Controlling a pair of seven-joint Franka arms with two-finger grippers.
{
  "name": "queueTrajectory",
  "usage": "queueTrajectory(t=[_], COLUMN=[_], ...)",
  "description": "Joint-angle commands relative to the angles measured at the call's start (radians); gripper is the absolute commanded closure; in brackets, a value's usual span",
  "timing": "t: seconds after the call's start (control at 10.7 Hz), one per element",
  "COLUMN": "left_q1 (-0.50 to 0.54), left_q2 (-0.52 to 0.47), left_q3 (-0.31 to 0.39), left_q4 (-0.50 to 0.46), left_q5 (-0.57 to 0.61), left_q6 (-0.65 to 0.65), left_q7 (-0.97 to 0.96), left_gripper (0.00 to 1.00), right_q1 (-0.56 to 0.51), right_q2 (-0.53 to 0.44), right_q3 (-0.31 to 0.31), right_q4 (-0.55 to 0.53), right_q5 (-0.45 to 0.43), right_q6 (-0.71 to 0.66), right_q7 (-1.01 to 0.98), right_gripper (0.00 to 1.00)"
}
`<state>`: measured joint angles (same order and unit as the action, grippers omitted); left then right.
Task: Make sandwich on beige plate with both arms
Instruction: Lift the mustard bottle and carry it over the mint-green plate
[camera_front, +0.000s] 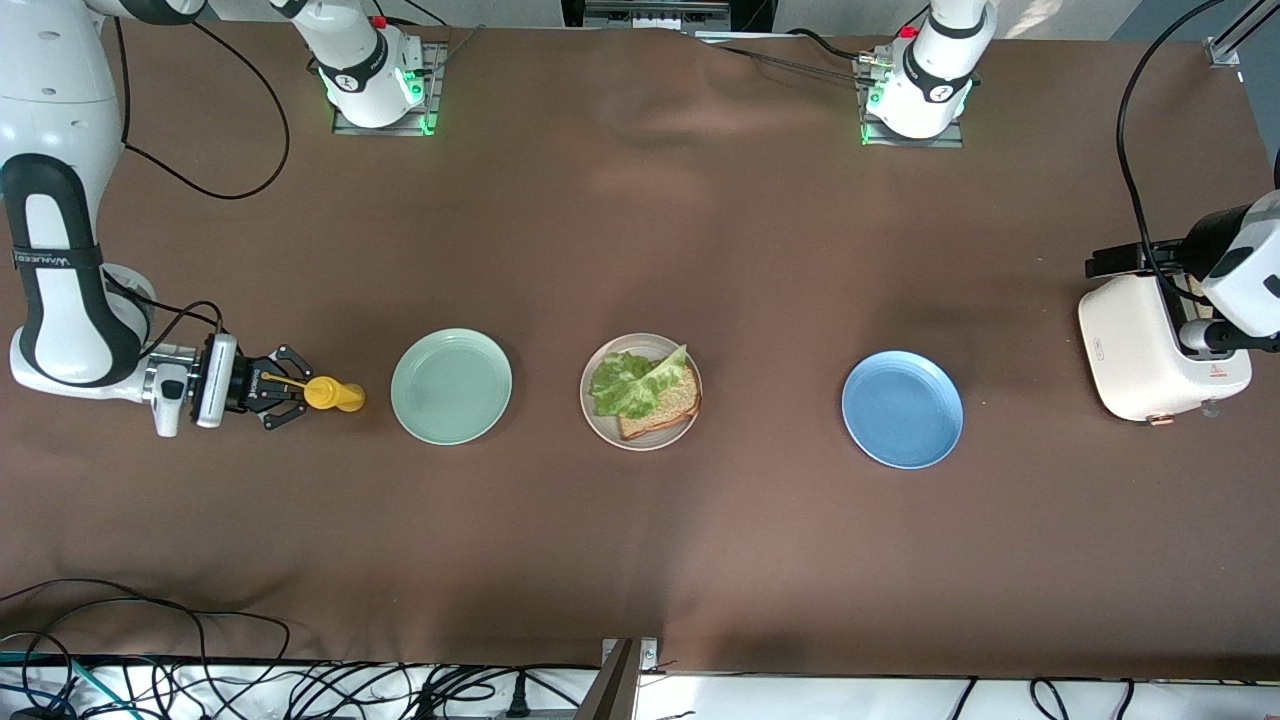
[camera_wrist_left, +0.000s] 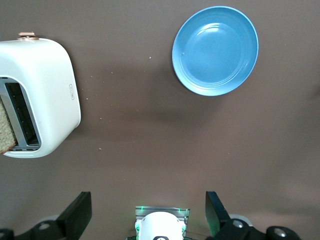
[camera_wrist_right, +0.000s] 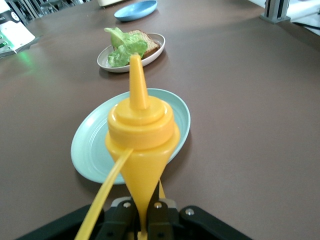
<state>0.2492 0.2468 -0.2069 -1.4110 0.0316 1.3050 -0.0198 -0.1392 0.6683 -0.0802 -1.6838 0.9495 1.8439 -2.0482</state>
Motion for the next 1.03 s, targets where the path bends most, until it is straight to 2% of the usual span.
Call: queueTrajectory(t=[0.0,0.19,0.28,0.47,0.65,0.84,0.93], left_q1=[0.005,0.005,0.007,0.004,0.004,0.001,0.001], left_q2=[-0.003,-0.006,-0.010,-0.040,-0.050,-0.069,-0.069], left_q3=[0.001,0.003,0.003,0.000,-0.006,-0.031,-0.045], left_q4=[0.003,0.003,0.003,0.003,0.003,0.001,0.001], left_q5=[0.022,0.022,0.014,0.008,0.008,0.008,0.011], left_q6=[-0.015,-0.015,-0.013,-0.010,0.000,0.034,0.045], left_q7=[0.003,0.003,0.003,0.001,0.001,0.001,0.001], left_gripper=[0.00,0.00,0.00,0.00,0.00,0.00,0.00], right_q1=[0.038,0.068,0.097,0.162,0.240,0.346,0.380], right_q2=[-0.039,-0.055,-0.058,-0.058,-0.059,-0.065,-0.065], right_q3=[0.069,0.123,0.128,0.125,0.126,0.106,0.103], right_q4=[0.064,0.108,0.137,0.179,0.231,0.274,0.289], right_q5=[-0.177,-0.340,-0.403,-0.490,-0.630,-0.806,-0.839], right_q6=[0.056,0.104,0.107,0.136,0.133,0.123,0.123], right_q7=[0.231,0.443,0.500,0.577,0.742,0.787,0.824], right_gripper=[0.99,1.00,0.99,0.99,0.99,0.99,0.99])
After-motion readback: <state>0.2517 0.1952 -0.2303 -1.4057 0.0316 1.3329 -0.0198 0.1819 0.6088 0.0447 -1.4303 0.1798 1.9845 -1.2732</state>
